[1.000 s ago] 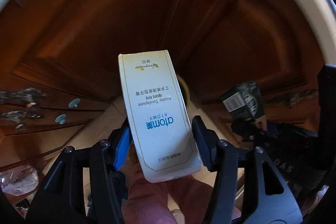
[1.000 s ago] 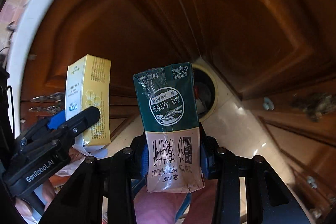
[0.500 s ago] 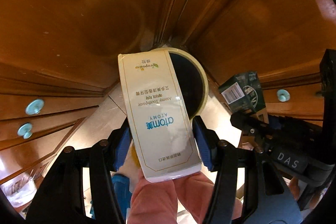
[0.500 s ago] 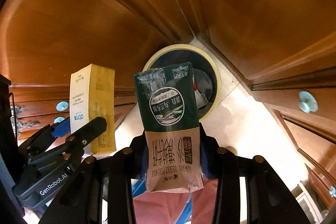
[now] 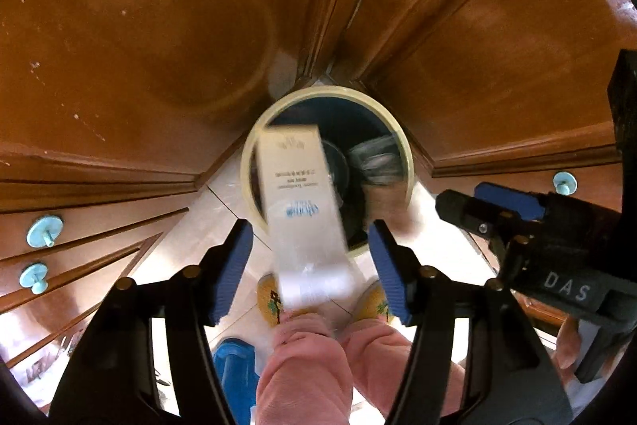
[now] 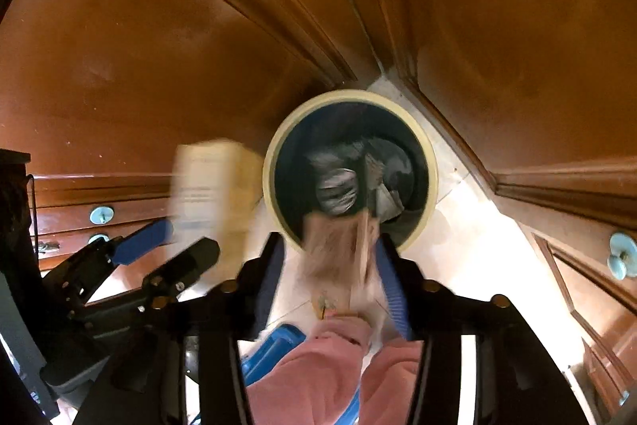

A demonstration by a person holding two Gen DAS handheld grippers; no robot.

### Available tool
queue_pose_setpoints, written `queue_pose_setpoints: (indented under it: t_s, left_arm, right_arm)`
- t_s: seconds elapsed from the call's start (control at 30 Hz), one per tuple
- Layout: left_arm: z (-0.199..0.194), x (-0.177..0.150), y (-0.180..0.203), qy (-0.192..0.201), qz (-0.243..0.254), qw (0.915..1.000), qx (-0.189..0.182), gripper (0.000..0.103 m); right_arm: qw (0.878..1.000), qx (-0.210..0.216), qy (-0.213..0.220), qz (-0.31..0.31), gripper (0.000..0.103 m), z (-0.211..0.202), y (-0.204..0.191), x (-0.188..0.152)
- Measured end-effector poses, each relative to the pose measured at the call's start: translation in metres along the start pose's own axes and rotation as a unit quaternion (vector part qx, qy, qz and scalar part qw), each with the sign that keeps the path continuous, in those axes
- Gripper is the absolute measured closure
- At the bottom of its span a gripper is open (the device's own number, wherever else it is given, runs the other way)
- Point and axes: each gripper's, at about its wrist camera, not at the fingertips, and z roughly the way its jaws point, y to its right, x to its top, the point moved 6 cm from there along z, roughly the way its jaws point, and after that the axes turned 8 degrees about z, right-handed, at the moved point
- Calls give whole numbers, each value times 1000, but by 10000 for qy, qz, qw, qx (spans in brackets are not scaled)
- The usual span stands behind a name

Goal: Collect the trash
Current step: 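Open both grippers to drop the carton and box into the bin, then raise both tools back up toward the counter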

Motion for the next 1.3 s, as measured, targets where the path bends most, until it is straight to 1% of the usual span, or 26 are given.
queue_pose_setpoints:
  t_s: [0.07, 0.13, 0.33, 0.37, 0.53, 0.63, 0.73, 0.77, 0.93, 1.03, 1.07, 1.17, 1.23, 1.27, 1.3]
  left_arm:
    - [-2, 2, -3, 11, -5, 10000, 29, 31]
    - [-7, 0, -6, 8, -7, 10000, 13, 26]
    - [-24, -5, -5, -13, 67, 9999, 140, 26]
    - [-25, -7, -5, -16, 80, 9999, 150, 26]
    - [-60, -12, 5, -29, 227, 9995, 216, 26]
    - [-94, -14, 14, 28, 313, 9993, 222, 26]
    - [-141, -17, 23, 158, 362, 9988, 295, 26]
    - [-151, -17, 26, 188, 362, 9987, 301, 26]
    - [-234, -10, 38, 571, 432, 9961, 525, 26]
    - [-288, -5, 40, 885, 376, 9932, 657, 26]
    - [-312, -2, 41, 1024, 319, 9919, 678, 26]
    - [-359, 5, 42, 1330, 224, 9880, 748, 26]
    - [-391, 10, 44, 1556, 238, 9836, 880, 26]
    - [-411, 13, 45, 1705, 273, 9797, 1016, 26]
    - [-423, 16, 45, 1801, 298, 9770, 1101, 26]
  right_arm:
    - [10000, 17, 28, 22, 48, 8, 2, 7]
    - [9999, 53, 43, 76, 45, 7, 4, 10]
    - [9999, 9, 104, 80, 45, -4, 3, 11]
    - [9999, 0, 112, 94, 45, -9, 1, 10]
    - [9998, 2, 169, 124, 45, -45, -7, 1]
    - [9998, -1, 204, 72, 45, -77, -18, -7]
    - [9996, -69, 272, -38, 45, -116, -30, -16]
    - [9995, -90, 299, -72, 45, -129, -34, -18]
    - [9981, -113, 498, -339, 45, -209, -57, -32]
    - [9964, -112, 673, -501, 45, -257, -70, -38]
    - [9958, -107, 732, -539, 45, -272, -75, -40]
    - [9934, -49, 936, -655, 45, -322, -84, -42]
    - [9911, 7, 1122, -712, 45, -355, -90, -43]
    - [9901, 47, 1201, -731, 45, -367, -91, -43]
    - [9883, 119, 1319, -755, 45, -386, -95, -43]
